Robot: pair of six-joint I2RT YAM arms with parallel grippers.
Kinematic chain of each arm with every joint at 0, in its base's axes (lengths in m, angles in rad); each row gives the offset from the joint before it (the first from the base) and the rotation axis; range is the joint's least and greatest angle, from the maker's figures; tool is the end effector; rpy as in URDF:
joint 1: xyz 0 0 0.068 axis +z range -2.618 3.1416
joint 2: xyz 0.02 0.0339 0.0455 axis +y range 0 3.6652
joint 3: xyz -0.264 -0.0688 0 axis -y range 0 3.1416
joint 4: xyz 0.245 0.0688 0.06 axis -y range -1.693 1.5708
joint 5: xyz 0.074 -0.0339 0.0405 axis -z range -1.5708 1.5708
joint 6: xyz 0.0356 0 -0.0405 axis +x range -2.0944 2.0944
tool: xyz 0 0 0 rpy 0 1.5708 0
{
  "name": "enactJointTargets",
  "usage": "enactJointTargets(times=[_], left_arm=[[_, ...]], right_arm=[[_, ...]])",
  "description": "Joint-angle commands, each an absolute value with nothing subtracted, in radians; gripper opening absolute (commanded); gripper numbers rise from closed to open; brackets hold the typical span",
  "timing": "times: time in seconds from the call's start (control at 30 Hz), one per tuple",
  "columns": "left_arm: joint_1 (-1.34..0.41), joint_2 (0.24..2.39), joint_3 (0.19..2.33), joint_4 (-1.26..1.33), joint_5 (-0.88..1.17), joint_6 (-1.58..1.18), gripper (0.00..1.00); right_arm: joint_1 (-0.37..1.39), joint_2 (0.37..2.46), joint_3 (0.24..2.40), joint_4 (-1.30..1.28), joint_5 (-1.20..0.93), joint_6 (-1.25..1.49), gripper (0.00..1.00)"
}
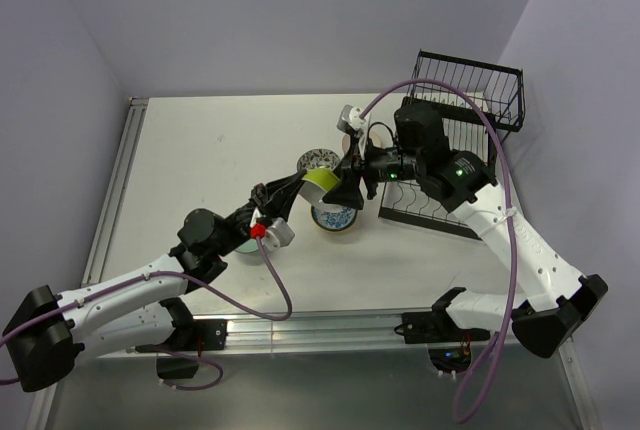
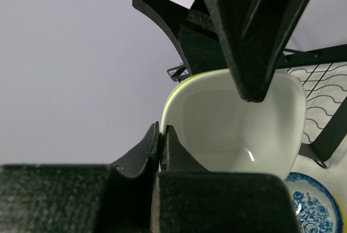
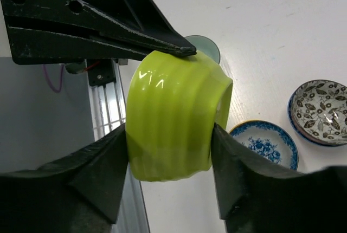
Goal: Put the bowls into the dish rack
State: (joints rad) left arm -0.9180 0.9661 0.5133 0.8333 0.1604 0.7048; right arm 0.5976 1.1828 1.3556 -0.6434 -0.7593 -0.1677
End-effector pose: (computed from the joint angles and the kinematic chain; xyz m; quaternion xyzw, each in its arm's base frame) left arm 0.1278 -0.1765 0.3180 0.4510 0.3366 -0.1325 0.8159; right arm 0.1847 0.1554 0.4138 -0.4754 0.6622 0.4122 0.4070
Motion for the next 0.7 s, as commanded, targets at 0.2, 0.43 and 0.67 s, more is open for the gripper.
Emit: enactJointTargets(times=[0.2, 0.43, 0.67], left_arm=[[-0.920, 0.956, 0.572, 0.870, 0.152, 0.678, 0.05], [-0.920, 0.950, 0.557, 0.844, 0.158, 0.699, 0.28], [-0.920, 0.925, 0.534, 0.810, 0.152, 0.715, 0.40]], right_arm=[[0.604, 1.178, 1.356, -0.621, -0.779, -0.183, 0.12], [0.600, 1.166, 1.355, -0.614, -0.732, -0.179, 0.00], [0.575, 1.146, 1.341, -0.627, -0.664, -0.218, 0.00]])
